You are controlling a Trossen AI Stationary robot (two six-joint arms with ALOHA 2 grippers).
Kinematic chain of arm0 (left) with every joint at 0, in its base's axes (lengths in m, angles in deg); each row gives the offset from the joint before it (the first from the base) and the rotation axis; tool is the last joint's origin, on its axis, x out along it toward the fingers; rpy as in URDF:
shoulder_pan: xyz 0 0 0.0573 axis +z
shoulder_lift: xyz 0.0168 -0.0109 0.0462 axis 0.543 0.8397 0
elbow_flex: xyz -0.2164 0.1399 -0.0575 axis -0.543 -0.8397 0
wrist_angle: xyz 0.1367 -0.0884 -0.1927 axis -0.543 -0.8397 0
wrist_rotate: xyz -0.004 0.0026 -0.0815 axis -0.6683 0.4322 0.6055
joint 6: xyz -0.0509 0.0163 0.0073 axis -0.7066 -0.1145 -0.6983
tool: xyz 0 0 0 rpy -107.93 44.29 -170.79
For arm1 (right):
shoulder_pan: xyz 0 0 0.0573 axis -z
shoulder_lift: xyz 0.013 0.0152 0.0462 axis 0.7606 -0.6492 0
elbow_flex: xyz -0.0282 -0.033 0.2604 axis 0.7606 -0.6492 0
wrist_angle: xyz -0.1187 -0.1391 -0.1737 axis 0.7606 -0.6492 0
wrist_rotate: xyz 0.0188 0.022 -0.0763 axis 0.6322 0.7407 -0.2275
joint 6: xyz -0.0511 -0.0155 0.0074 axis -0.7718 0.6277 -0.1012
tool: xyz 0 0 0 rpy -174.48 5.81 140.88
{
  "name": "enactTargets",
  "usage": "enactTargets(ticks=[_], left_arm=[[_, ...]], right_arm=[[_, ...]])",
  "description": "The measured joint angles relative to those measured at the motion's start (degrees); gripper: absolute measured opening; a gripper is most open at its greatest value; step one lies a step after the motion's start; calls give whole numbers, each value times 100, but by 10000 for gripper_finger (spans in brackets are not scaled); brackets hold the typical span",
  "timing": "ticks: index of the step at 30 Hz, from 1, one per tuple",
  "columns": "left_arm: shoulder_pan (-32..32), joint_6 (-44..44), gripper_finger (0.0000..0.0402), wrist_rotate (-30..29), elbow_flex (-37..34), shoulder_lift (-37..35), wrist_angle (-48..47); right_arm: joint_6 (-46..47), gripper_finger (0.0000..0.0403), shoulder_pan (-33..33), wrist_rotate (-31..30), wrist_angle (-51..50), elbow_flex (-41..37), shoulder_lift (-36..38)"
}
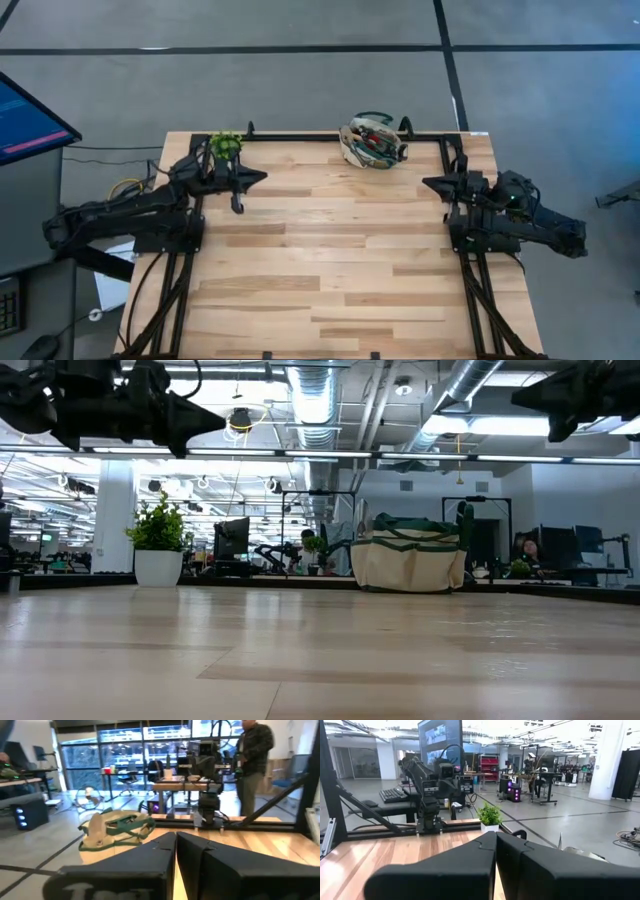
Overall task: Pick & Place Garden tools in Gardening bag
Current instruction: Return to Home Position
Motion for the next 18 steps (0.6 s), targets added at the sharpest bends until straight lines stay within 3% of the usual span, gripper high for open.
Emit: enactTargets(ticks=[4, 11, 18], left_arm=[[497, -300, 3, 561, 0, -133, 3], [1176, -631, 3, 723, 0, -1017, -74], [1415, -1067, 3, 1114, -2, -2029, -1016]], right_arm=[[-16, 0, 1, 0, -2, 0, 0], [-122, 0, 2, 2, -6, 0, 2], [-122, 0, 2, 2, -50, 0, 2]])
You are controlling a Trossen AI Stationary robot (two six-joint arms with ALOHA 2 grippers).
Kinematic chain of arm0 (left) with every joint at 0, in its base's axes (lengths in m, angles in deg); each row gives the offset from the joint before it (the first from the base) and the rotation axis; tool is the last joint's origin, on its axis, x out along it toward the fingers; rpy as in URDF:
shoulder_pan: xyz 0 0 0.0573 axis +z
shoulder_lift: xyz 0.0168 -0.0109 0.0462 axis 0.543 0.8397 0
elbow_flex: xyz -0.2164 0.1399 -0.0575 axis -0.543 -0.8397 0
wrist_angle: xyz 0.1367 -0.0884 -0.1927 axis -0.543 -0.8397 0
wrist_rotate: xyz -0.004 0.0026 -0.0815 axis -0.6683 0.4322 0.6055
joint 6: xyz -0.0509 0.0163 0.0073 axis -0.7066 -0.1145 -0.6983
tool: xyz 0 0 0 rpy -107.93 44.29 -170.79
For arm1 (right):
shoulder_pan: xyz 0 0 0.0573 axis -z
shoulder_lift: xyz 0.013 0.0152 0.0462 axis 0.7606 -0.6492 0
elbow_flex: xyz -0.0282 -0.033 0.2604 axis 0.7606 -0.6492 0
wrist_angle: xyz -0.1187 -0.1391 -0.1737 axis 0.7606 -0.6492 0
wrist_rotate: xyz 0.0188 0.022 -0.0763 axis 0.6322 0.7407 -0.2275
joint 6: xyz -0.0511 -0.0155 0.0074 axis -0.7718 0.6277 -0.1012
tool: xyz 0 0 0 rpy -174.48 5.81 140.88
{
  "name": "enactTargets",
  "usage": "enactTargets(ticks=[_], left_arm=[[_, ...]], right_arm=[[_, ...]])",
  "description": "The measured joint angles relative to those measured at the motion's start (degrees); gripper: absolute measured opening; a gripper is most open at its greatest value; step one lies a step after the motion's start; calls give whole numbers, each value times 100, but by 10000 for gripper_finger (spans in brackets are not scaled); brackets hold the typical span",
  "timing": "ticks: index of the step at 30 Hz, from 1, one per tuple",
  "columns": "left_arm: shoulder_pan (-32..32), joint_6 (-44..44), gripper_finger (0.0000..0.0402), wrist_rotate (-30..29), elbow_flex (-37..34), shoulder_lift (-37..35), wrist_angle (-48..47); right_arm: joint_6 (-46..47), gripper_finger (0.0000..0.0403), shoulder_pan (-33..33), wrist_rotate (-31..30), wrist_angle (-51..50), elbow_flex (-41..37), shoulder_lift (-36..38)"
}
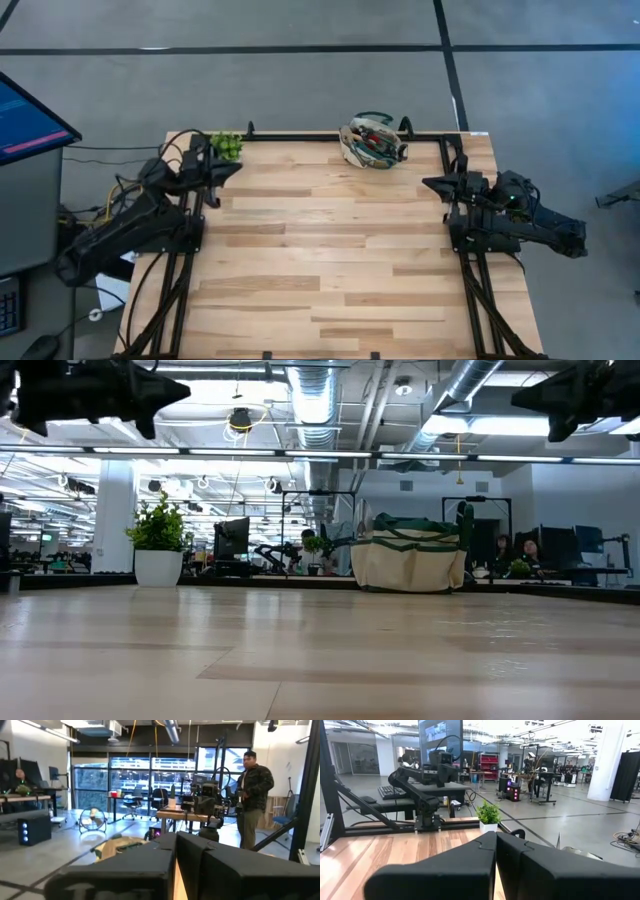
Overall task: Pick & Place Garden tools in Gardening bag
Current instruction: Return to Home Position
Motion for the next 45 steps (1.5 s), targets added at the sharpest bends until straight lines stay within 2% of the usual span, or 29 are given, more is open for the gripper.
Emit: enactTargets(ticks=[6, 11, 27, 35, 41, 45], left_arm=[[-163, 50, 3, -121, -2, -342, -325], [-236, 448, 3, 61, -13, -677, -390], [-223, 299, 3, 92, -11, -2052, -1422], [-223, 324, 3, 157, -9, -2047, -1597], [-223, 397, 3, 157, -27, -2032, -2109], [-224, 493, 3, 138, -374, -2033, -1988]], right_arm=[[2, 0, 0, 2, 2, 1, 0], [7, 0, -2, 4, -47, 4, 0], [22, 0, -2, 4, -39, 4, 0], [22, 0, -2, 2, -37, 4, 0], [164, 0, -3, 4, -7, -15, 0], [175, 0, -4, 4, 71, -289, 0]])
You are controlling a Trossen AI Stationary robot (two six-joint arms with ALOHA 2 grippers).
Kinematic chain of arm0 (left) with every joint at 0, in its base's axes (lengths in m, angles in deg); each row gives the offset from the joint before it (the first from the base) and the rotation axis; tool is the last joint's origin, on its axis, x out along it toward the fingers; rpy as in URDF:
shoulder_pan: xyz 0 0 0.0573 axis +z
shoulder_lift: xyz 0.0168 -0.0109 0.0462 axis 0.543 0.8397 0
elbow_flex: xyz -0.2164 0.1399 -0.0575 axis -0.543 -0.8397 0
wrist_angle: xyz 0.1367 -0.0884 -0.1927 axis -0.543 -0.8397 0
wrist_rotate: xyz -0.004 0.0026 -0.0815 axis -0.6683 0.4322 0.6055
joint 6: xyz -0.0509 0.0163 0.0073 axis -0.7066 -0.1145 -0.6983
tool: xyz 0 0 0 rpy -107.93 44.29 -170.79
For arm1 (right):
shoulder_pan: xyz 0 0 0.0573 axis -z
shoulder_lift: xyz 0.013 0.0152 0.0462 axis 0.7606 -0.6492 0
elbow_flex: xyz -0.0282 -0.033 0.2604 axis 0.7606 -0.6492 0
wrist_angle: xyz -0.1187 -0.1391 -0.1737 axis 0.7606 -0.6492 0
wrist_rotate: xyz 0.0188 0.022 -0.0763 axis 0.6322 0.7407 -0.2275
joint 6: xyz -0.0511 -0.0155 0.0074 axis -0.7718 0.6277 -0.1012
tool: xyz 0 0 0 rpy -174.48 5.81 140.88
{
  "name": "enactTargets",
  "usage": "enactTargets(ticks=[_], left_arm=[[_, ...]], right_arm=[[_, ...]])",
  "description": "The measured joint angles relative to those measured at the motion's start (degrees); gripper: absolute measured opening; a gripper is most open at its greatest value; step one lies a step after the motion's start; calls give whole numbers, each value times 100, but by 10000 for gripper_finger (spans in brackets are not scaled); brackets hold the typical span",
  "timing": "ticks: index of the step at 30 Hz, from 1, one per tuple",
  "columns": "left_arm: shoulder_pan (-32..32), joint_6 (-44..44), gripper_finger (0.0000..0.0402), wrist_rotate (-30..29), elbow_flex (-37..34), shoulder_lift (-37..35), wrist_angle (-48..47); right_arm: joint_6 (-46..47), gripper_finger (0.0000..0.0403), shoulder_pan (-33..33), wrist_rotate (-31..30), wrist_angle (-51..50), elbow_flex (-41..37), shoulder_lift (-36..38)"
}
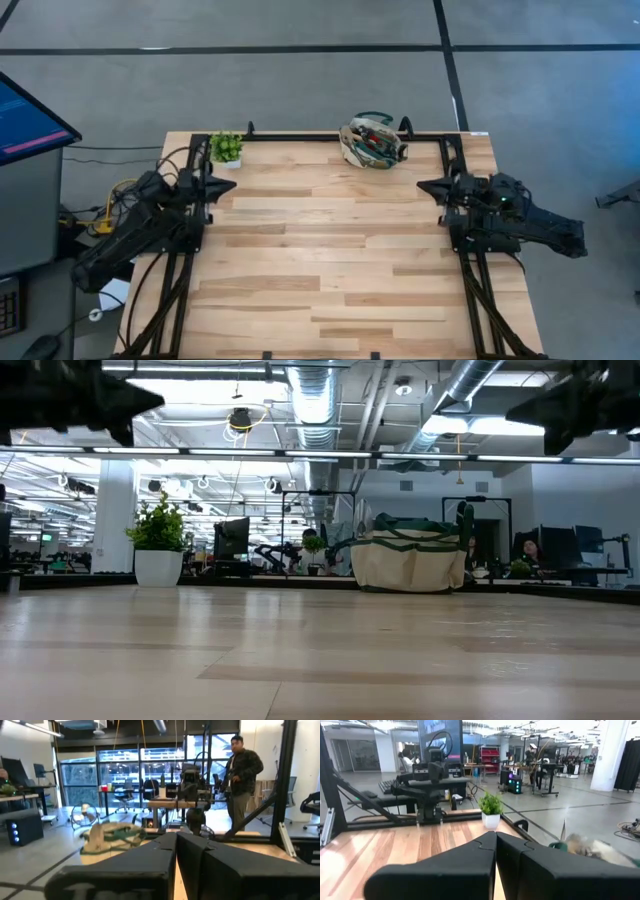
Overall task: Pick & Place Garden tools in Gardening bag
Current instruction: Return to Home Position
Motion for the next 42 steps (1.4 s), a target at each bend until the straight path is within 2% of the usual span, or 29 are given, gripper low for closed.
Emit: enactTargets(ticks=[6, 18, 24, 30, 42], left_arm=[[0, -18, 3, -7, -921, 1, 1014], [-1, 188, 3, 1, -931, 52, 985], [-1, 191, 3, 1, -931, 52, 980], [0, 191, 3, 4, -931, 56, 975], [-1, 324, 3, 58, -931, 56, 823]], right_arm=[[152, 0, 1, 13, 660, -714, 3], [155, 0, 0, 92, 1670, -1481, 4], [286, 0, 0, 140, 1605, -1507, 4], [160, 0, -30, 833, 1442, -1509, -51], [144, 0, -111, 831, 1433, -1514, -55]])
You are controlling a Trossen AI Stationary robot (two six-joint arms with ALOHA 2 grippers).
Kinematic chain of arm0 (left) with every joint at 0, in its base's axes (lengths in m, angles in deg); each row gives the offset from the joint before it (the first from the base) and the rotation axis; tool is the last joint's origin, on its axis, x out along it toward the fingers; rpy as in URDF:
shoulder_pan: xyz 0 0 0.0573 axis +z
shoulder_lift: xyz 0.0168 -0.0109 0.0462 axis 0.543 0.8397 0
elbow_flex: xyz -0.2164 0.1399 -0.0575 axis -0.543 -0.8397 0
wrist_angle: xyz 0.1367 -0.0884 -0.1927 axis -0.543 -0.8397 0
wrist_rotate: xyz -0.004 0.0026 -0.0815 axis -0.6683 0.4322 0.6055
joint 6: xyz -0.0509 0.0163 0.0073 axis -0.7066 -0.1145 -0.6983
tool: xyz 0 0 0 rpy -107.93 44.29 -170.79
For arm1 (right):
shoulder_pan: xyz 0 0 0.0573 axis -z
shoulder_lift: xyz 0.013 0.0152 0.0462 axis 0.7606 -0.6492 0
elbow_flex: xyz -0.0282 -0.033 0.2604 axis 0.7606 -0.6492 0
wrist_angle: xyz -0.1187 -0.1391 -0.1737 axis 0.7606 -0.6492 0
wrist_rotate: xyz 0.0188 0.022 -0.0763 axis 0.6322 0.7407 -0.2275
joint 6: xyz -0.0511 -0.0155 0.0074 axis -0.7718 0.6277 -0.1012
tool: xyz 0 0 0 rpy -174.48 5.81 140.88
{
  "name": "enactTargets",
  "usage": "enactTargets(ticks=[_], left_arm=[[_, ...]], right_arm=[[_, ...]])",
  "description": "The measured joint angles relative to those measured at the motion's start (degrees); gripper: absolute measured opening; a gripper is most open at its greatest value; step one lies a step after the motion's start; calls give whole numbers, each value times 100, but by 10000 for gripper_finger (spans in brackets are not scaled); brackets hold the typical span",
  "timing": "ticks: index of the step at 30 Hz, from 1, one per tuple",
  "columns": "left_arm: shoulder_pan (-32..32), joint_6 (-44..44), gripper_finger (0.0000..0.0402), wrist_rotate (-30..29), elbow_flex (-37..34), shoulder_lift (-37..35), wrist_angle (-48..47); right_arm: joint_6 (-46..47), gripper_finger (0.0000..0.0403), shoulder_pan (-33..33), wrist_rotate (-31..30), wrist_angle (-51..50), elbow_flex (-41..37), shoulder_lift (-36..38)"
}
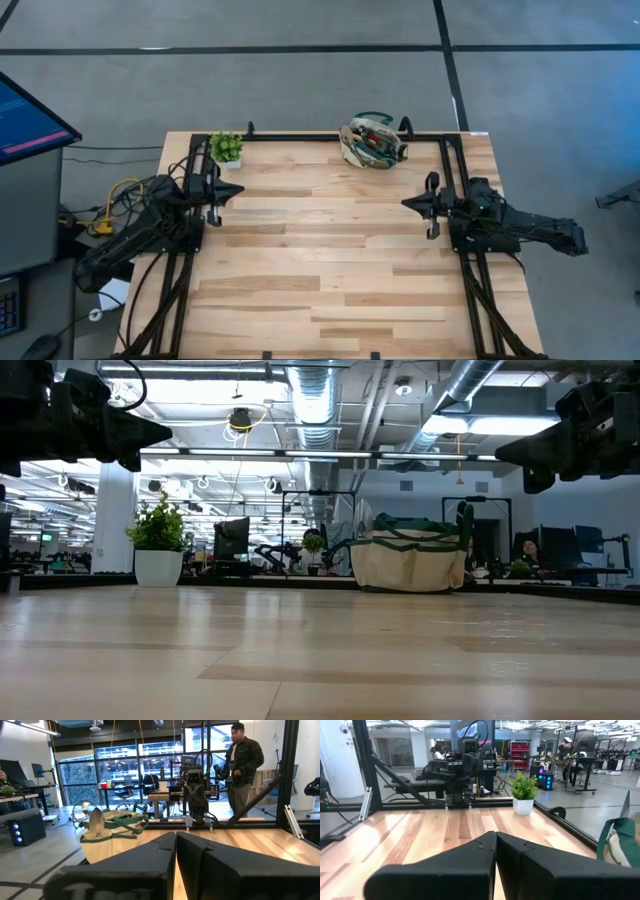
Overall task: Pick & Place Garden tools in Gardening bag
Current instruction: Return to Home Position
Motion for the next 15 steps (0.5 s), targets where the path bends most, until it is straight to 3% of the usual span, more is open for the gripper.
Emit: enactTargets(ticks=[15], left_arm=[[0, -214, 3, 0, 0, 0, 4]], right_arm=[[153, 0, 0, -17, -2, -2, 0]])
